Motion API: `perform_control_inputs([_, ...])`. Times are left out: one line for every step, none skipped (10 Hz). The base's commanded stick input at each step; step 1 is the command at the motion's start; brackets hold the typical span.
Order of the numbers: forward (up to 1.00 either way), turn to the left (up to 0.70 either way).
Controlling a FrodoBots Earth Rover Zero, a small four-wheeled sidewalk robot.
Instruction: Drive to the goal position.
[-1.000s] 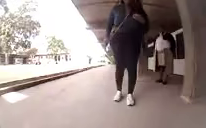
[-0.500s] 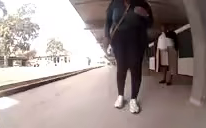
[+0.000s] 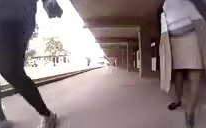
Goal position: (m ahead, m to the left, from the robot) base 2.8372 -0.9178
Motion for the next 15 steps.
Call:
perform_control_inputs([0.0,0.0])
perform_control_inputs([0.0,0.0])
perform_control_inputs([0.0,0.0])
perform_control_inputs([0.0,0.0])
perform_control_inputs([0.25,0.0])
perform_control_inputs([0.5,0.0])
perform_control_inputs([0.5,0.0])
perform_control_inputs([0.5,0.0])
perform_control_inputs([0.5,0.0])
perform_control_inputs([0.5,0.0])
perform_control_inputs([0.5,0.0])
perform_control_inputs([0.5,0.0])
perform_control_inputs([0.5,0.0])
perform_control_inputs([0.5,0.0])
perform_control_inputs([0.5,0.0])
